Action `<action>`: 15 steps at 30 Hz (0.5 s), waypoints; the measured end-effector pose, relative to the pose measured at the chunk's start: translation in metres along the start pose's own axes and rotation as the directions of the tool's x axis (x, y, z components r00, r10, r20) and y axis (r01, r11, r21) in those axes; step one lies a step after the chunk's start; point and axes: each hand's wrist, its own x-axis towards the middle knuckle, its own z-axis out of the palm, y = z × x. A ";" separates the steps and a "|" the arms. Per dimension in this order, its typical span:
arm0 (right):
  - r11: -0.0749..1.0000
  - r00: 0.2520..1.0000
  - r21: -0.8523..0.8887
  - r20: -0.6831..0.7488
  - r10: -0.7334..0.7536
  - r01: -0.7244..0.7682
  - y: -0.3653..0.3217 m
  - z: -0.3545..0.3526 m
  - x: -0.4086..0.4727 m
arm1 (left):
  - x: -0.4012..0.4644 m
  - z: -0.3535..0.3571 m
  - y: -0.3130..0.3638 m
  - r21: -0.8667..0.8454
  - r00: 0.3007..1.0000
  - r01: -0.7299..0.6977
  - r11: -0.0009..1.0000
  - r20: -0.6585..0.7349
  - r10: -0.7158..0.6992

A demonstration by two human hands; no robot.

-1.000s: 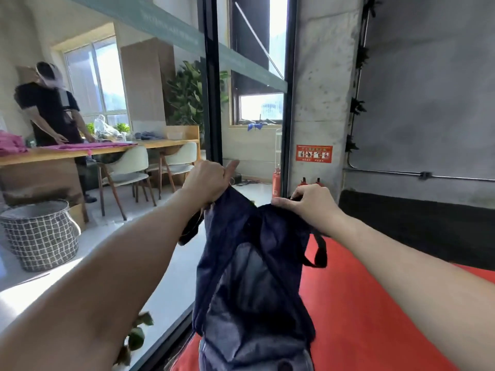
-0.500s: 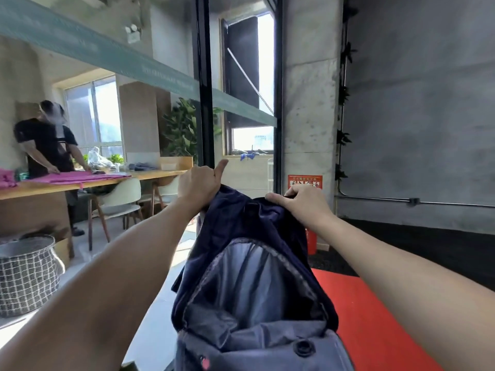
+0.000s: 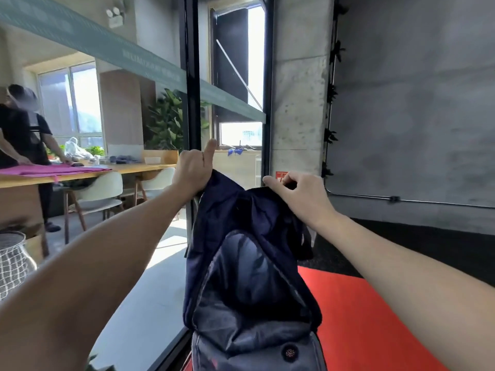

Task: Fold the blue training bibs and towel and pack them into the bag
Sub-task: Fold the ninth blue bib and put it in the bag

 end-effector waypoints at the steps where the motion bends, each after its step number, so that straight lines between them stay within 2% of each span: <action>1: 1.000 0.999 0.008 0.043 -0.014 0.013 -0.004 0.000 -0.017 | -0.017 -0.002 -0.004 -0.009 0.999 -0.029 1.000 0.035 0.030; 3: 1.000 0.978 -0.012 0.208 -0.005 0.008 -0.005 0.001 -0.060 | -0.069 -0.006 -0.011 0.023 0.967 -0.113 0.993 0.233 0.105; 4: 0.999 0.943 -0.054 0.331 0.020 -0.002 0.000 0.005 -0.085 | -0.100 -0.002 -0.020 0.116 0.915 -0.192 0.974 0.379 0.136; 6: 0.984 0.801 -0.174 0.584 0.131 -0.033 0.014 0.013 -0.138 | -0.169 0.008 -0.033 0.280 0.761 -0.412 0.867 0.629 0.159; 7: 0.974 0.718 -0.221 0.672 0.182 -0.040 0.023 0.019 -0.163 | -0.200 0.015 -0.040 0.300 0.687 -0.474 0.828 0.714 0.134; 8: 0.968 0.663 -0.246 0.718 0.212 -0.044 0.033 0.026 -0.183 | -0.229 0.021 -0.045 0.288 0.649 -0.463 0.838 0.755 0.099; 9: 0.967 0.641 -0.248 0.734 0.224 -0.053 0.041 0.032 -0.199 | -0.251 0.025 -0.050 0.270 0.638 -0.398 0.877 0.769 0.053; 10: 0.969 0.649 -0.236 0.727 0.224 -0.070 0.047 0.038 -0.209 | -0.268 0.026 -0.053 0.258 0.660 -0.359 0.897 0.749 0.049; 12: 0.970 0.707 -0.218 0.669 0.230 -0.109 0.055 0.045 -0.216 | -0.282 0.031 -0.061 0.273 0.715 -0.364 0.891 0.695 0.079; 14: 0.950 0.749 -0.296 0.607 0.265 -0.097 0.059 0.049 -0.214 | -0.281 0.034 -0.063 0.304 0.749 -0.273 0.913 0.662 0.003; 15: 0.928 0.751 -0.363 0.590 0.295 -0.079 0.059 0.049 -0.211 | -0.278 0.035 -0.061 0.318 0.737 -0.214 0.924 0.674 -0.062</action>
